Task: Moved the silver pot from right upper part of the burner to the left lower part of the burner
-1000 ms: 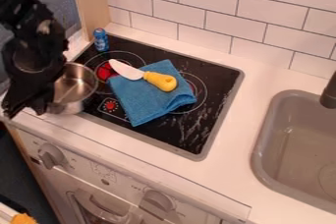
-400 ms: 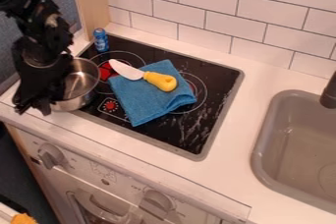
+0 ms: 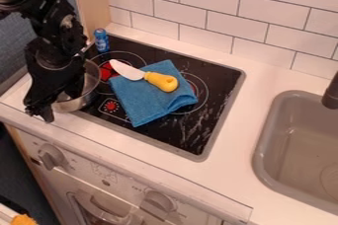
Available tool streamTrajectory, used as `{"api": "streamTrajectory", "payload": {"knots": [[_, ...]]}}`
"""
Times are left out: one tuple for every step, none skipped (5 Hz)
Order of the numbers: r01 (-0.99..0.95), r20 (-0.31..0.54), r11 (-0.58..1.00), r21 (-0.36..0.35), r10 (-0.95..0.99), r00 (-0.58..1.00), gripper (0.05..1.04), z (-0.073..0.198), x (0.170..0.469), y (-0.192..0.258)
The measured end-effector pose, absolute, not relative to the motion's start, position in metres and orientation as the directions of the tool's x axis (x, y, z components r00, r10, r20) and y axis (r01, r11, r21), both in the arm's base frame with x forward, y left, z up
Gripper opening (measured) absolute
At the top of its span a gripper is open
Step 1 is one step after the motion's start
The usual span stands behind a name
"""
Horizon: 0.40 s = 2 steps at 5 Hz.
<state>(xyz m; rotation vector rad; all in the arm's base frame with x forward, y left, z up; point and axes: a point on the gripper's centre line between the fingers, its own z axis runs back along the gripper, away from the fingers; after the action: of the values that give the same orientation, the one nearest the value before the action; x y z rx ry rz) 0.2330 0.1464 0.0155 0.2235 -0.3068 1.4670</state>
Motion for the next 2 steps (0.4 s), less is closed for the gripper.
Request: {"api": "streamTrajectory", "payload": {"knots": [[-0.992,0.359,0.098,-0.081,0.931,0.062,1.002,0.033,0.230,0.138],[-0.985,0.364,0.115,-0.130,0.929,0.061,1.001,0.054,0.234,0.130]]}}
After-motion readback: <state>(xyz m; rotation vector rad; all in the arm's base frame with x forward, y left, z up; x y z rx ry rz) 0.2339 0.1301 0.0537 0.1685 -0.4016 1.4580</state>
